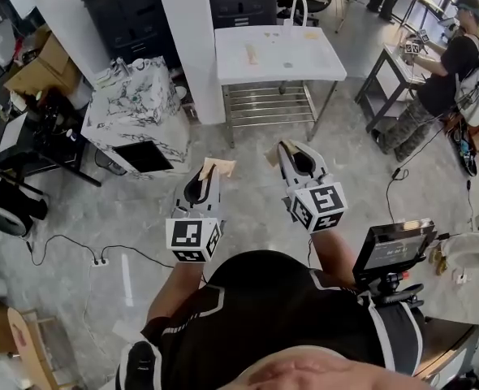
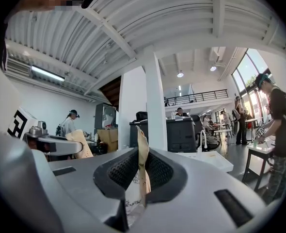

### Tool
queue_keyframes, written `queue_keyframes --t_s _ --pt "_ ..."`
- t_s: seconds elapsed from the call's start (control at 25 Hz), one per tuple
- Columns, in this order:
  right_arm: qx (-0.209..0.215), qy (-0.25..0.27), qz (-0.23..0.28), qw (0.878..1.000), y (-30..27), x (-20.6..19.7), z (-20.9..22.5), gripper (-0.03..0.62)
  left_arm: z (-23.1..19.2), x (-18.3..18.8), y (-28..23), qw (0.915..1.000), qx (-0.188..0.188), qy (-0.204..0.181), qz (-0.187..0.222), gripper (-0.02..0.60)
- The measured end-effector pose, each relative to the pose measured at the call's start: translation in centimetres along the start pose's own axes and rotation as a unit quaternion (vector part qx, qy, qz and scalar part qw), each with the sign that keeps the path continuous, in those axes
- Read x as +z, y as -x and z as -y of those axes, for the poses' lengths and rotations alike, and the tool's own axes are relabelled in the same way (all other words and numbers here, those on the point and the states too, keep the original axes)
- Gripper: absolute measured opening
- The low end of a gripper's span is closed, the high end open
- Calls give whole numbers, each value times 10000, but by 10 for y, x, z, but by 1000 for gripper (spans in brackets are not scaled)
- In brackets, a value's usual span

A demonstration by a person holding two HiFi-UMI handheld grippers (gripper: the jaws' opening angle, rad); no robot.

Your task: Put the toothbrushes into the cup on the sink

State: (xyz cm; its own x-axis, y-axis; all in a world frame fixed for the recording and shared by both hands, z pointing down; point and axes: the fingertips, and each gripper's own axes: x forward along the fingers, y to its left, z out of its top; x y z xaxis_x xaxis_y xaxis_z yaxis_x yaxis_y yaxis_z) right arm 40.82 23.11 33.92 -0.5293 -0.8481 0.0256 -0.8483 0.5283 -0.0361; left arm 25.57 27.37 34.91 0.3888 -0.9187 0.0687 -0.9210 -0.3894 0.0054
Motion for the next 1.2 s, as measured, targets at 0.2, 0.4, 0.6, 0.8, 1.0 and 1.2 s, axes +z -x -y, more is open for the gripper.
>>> queue_keyframes --t_s 0.2,0.4,0.6,0.8,1.0,1.2 --pt "25 60 8 10000 -14 0 -16 49 -20 -1 5 10000 36 12 13 54" --pt "5 58 -2 10000 -26 -6 -34 49 -39 -6 13 10000 12 20 17 54" --pt "-12 81 42 10000 -41 -12 -56 49 -57 -12 21 10000 -69 -38 31 54" --pt "76 99 -14 9999 -54 -16 -75 49 -77 -16 25 10000 -27 -78 9 54" --pt "124 64 -69 9999 -70 -23 -79 49 -90 -21 22 10000 34 -70 -63 54" --pt "188 -54 -108 9997 -109 -32 -87 49 -120 -25 14 9997 206 -13 -91 54"
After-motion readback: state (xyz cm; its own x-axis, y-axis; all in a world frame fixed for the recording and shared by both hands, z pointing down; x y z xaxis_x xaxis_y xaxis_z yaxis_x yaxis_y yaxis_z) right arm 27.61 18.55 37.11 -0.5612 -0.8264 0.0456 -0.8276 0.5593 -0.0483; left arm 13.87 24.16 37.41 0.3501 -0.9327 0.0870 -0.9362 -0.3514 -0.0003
